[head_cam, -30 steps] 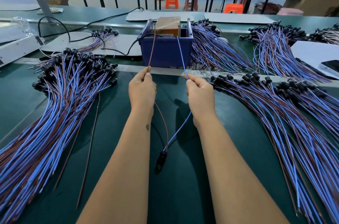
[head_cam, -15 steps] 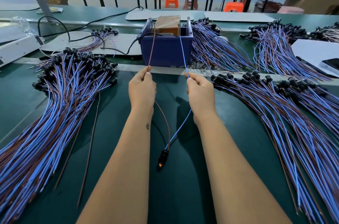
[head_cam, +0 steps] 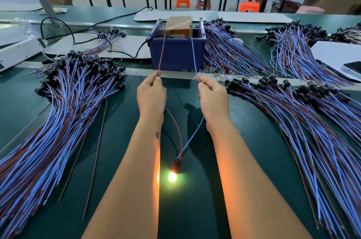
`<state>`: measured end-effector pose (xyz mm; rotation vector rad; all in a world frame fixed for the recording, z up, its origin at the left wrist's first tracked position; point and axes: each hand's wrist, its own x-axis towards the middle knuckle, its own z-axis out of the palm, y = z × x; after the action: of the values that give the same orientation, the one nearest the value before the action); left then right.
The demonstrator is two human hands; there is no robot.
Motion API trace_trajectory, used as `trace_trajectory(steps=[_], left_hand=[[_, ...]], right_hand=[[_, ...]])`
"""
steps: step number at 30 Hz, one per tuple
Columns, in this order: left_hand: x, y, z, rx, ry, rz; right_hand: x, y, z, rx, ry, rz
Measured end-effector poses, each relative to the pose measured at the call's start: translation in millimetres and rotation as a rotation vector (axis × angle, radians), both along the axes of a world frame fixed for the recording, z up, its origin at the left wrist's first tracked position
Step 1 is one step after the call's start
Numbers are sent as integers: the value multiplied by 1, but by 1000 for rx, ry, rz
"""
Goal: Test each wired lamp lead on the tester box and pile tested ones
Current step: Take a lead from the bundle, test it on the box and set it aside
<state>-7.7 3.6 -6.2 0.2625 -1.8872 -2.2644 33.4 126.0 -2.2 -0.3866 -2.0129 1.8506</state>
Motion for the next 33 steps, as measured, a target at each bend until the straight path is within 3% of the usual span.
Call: trace_trajectory(steps=[28,33], left_hand=[[3,0,2,-73,-18,-17],[7,-1,5,-166,0,-135]], right_hand=[[-2,0,-3,2,20,-4],[2,-13,1,52,118,33]])
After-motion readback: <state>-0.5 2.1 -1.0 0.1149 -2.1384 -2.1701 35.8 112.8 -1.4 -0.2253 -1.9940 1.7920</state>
